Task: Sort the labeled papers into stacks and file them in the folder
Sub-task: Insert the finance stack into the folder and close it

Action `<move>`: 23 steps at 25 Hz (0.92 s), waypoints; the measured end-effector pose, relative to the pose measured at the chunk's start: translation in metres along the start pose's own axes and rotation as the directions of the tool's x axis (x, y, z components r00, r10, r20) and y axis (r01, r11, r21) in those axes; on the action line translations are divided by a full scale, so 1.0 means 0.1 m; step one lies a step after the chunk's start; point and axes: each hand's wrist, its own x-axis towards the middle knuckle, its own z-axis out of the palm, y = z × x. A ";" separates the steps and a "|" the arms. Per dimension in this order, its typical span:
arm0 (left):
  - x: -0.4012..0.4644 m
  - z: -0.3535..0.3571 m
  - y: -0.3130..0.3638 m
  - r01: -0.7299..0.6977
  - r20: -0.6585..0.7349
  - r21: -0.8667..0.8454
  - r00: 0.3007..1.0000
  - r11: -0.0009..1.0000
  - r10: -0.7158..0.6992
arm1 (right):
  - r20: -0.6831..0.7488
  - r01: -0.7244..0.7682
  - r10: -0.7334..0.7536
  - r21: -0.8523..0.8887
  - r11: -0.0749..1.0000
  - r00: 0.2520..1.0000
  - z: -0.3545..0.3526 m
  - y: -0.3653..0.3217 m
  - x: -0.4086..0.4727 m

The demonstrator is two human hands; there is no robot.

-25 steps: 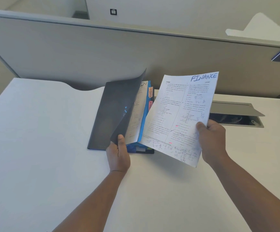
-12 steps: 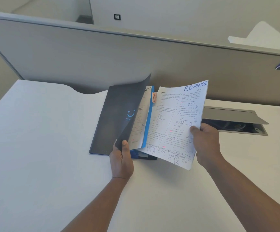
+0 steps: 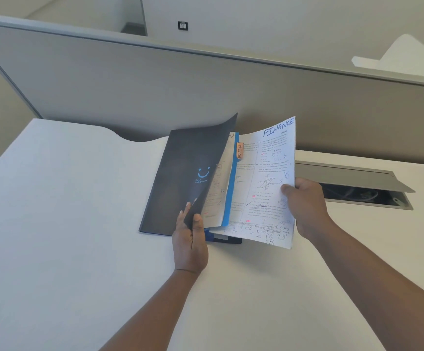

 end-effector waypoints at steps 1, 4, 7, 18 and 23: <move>-0.01 0.00 0.03 -0.021 0.008 0.038 1.000 0.999 0.021 | 0.010 -0.005 0.005 -0.002 1.000 1.000 0.02 -0.01 0.03; 0.01 -0.01 0.05 -0.138 0.038 0.151 0.990 0.979 0.133 | 0.060 -0.041 0.041 -0.009 0.999 0.997 0.12 -0.06 0.09; 0.00 0.01 0.05 -0.280 0.081 0.243 0.960 0.929 0.268 | 0.101 -0.069 0.069 0.000 0.998 0.992 0.26 -0.06 0.14; -0.03 0.03 0.10 -0.310 0.110 0.326 0.951 0.893 0.290 | 0.128 -0.021 0.021 0.001 1.000 0.992 0.67 0.16 0.14; -0.02 0.03 0.08 -0.322 0.103 0.342 0.947 0.883 0.305 | 0.104 -0.002 0.006 -0.035 0.999 0.995 0.53 0.29 0.11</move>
